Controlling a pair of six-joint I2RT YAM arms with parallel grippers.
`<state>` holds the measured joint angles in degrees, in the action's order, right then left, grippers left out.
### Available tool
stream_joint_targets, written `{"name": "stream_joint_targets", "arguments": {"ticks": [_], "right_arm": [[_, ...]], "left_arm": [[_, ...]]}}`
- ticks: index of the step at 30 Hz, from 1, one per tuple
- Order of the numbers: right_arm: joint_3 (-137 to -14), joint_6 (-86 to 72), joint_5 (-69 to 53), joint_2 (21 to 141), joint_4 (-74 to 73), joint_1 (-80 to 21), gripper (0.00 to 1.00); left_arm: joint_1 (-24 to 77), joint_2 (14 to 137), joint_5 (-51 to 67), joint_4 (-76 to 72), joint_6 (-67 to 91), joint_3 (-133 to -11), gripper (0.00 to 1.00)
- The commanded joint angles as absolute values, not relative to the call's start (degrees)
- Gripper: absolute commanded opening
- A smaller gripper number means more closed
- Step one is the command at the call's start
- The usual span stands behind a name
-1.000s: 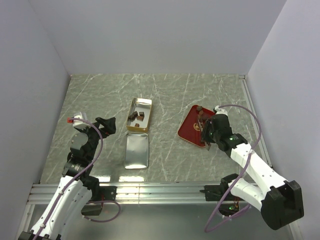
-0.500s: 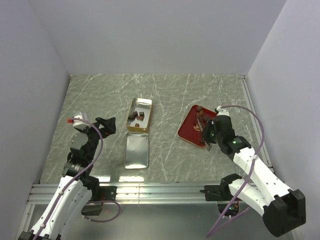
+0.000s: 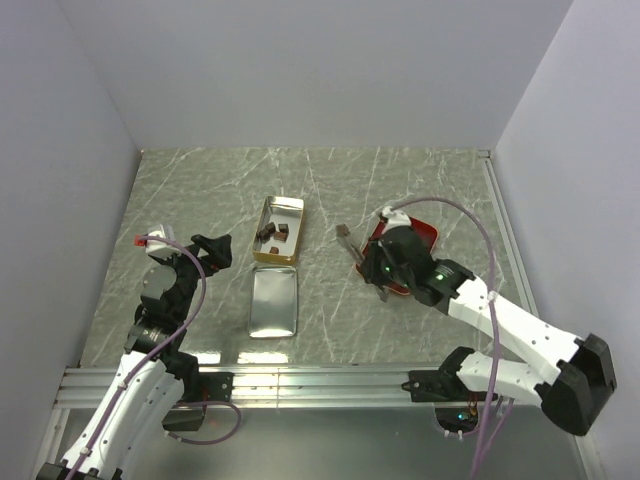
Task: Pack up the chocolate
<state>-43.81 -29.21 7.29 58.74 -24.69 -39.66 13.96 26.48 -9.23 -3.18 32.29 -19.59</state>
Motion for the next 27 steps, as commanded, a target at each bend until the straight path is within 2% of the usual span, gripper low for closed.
{"name": "stream_joint_targets", "arguments": {"ticks": [1,11,22,25,27], "right_arm": [[-50.9,-30.3,10.5,62.7,-20.7,-44.8,0.32],[-63.2,-26.6,7.6,79.6,-17.6,-50.5,0.32],[-66.7,-25.7,6.1,83.3,-16.7,-51.9,0.33],[-66.7,-25.8,6.1,83.3,-16.7,-52.2,0.37],[-66.9,-25.8,6.2,83.5,-16.8,-52.3,0.43]], "left_arm": [[14.2,27.1,-8.9,-4.9,32.6,-19.5,0.99],[14.2,27.3,-9.1,-4.7,32.2,-19.7,0.99],[14.2,27.0,-9.7,-4.2,32.1,-19.8,0.99],[14.2,27.0,-9.6,-4.2,32.1,-19.8,0.99],[14.2,27.1,-9.4,-4.3,32.1,-19.8,1.00]]}}
